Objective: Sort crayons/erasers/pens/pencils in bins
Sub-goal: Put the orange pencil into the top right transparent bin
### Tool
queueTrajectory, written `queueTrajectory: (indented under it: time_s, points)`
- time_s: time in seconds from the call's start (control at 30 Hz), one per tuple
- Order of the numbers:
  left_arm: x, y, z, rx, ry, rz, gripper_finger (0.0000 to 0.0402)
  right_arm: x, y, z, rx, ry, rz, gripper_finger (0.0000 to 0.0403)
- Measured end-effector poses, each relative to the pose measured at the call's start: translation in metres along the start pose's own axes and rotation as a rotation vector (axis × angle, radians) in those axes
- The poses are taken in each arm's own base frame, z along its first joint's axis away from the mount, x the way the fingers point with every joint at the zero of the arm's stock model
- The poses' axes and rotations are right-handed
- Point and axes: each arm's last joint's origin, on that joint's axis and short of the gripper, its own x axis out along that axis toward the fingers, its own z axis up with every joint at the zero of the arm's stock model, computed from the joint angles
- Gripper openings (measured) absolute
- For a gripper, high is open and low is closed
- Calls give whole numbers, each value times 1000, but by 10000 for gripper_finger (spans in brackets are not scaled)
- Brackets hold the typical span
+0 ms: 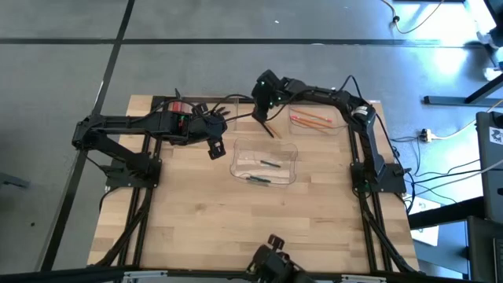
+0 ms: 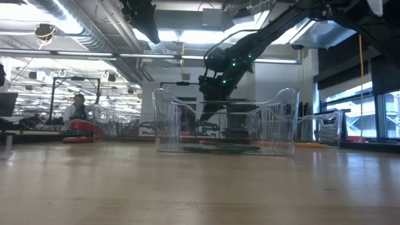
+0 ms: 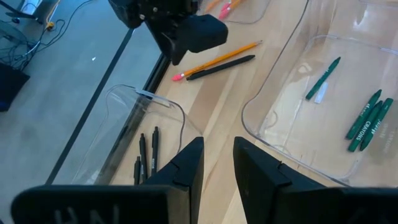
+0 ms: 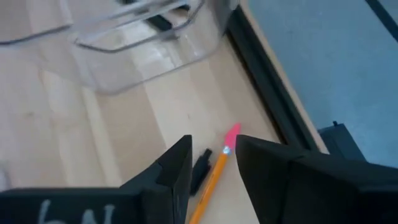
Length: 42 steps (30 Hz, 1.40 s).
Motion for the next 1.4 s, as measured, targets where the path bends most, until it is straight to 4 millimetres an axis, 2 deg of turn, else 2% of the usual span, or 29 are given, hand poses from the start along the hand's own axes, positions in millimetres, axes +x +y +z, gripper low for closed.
queueTrajectory:
  time_s: [0.27, 0.5, 0.7, 0.93, 1.23, 1.4]
  points:
    - [0, 0, 0, -1, 0, 0, 80, 14, -20, -11, 9, 30, 13, 127]
    - [0, 1, 0, -3, 2, 3, 80, 26, -18, -21, -135, 89, 59, 127]
    - [2, 4, 0, -12, 6, 12, 80, 32, -18, -25, -164, 104, 56, 127]
    - [3, 5, 0, -14, 8, 15, 80, 40, -13, -37, -265, 220, 29, 127]
    - [4, 7, 0, -19, 10, 21, 80, 43, -8, -39, -294, 242, 42, 127]
    - [4, 8, 1, -24, 12, 24, 80, 40, -8, -35, -229, 232, 30, 127]
